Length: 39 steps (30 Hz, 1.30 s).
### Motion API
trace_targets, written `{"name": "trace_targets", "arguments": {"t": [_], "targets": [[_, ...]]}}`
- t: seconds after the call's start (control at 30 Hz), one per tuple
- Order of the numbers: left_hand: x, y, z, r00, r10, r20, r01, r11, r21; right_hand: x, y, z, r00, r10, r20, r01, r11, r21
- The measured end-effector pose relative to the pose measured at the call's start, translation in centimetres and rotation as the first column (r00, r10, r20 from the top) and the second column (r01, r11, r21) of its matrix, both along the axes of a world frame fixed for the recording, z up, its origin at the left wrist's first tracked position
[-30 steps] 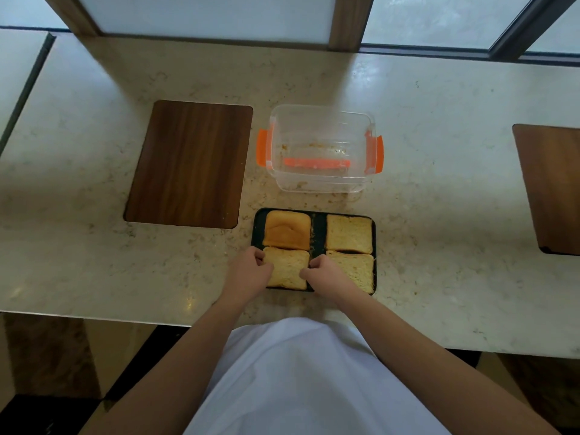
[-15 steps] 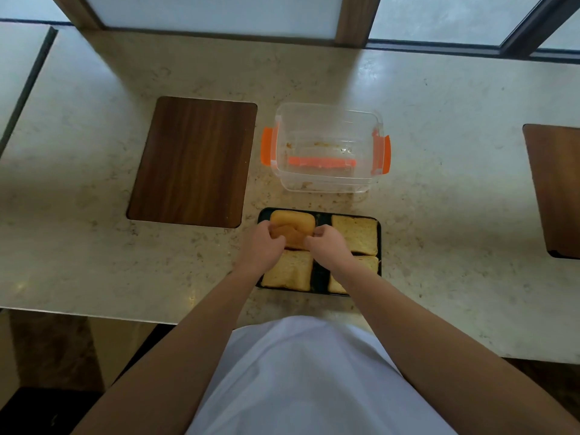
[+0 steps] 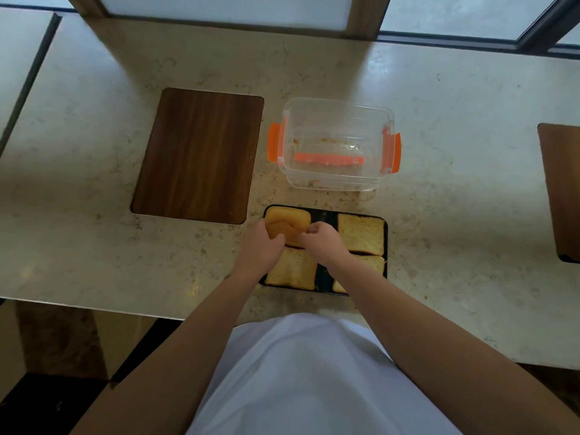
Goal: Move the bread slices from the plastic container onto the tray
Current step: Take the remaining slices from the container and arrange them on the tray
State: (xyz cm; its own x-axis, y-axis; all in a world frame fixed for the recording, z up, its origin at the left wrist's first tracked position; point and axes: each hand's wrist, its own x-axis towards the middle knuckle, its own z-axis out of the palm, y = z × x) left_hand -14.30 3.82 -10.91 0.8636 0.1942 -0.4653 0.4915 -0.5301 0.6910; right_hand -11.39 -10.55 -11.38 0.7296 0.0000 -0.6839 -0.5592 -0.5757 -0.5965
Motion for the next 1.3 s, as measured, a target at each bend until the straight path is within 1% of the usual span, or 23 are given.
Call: {"name": "trace_targets", "arguments": {"t": [0.1, 0.23, 0.3, 0.4, 0.5, 0.57, 0.63, 0.8, 0.93, 1.07, 1.3], "targets": [[-0.1, 0.0, 0.2, 1.0, 0.016, 0.014, -0.015, 0.999, -0.037, -0.1, -0.1, 0.3, 1.0, 0.006, -0.001, -0.006, 1.0, 0.006], [-0.8, 0.1, 0.5, 0.997, 0.027, 0.068, -0.022, 0.998, -0.067, -1.3, -1.6, 0.9, 0.999, 0.004, 0.039, -0.005, 1.0, 0.025], [-1.7, 0.2, 0.4, 0.996, 0.054, 0.066, -0.048, 0.995, -0.088, -2.6, -2.8, 1.1, 0.998, 0.041, 0.055, -0.042, 0.999, 0.001], [-3.9, 0.4, -0.1, 0.998, 0.059, -0.013, -0.06, 0.992, -0.11, -4.5, -4.3, 1.1, 0.995, 0.091, 0.029, -0.09, 0.995, -0.029], [-5.5, 0.5, -0.7, 0.991, 0.004, -0.137, -0.015, 0.996, -0.083, -5.8, -4.9, 0.9, 0.995, 0.094, -0.026, -0.094, 0.995, -0.01], [-5.9, 0.5, -0.8, 0.986, -0.012, -0.168, -0.002, 0.997, -0.081, -6.2, -4.8, 0.9, 0.992, 0.122, -0.04, -0.123, 0.992, -0.013], [-5.9, 0.4, -0.6, 0.988, -0.02, -0.151, 0.008, 0.997, -0.079, -6.4, -4.3, 0.9, 0.988, 0.147, -0.04, -0.147, 0.989, -0.012], [-5.4, 0.3, -0.4, 0.991, -0.029, -0.128, 0.028, 1.0, -0.012, -6.4, -3.4, 1.2, 0.987, 0.148, -0.056, -0.149, 0.989, -0.016], [-5.5, 0.4, 0.0, 0.992, -0.03, -0.12, 0.03, 1.0, -0.006, -6.1, -3.1, 1.5, 0.988, 0.141, -0.062, -0.142, 0.99, -0.019], [-5.7, 0.7, 0.5, 0.992, -0.039, -0.12, 0.043, 0.999, 0.032, -6.0, -2.5, 1.7, 0.985, 0.15, -0.08, -0.154, 0.987, -0.04], [-6.0, 1.1, 1.3, 0.995, -0.061, -0.084, 0.066, 0.996, 0.055, -5.8, -1.4, 1.9, 0.98, 0.171, -0.103, -0.174, 0.985, -0.022]]}}
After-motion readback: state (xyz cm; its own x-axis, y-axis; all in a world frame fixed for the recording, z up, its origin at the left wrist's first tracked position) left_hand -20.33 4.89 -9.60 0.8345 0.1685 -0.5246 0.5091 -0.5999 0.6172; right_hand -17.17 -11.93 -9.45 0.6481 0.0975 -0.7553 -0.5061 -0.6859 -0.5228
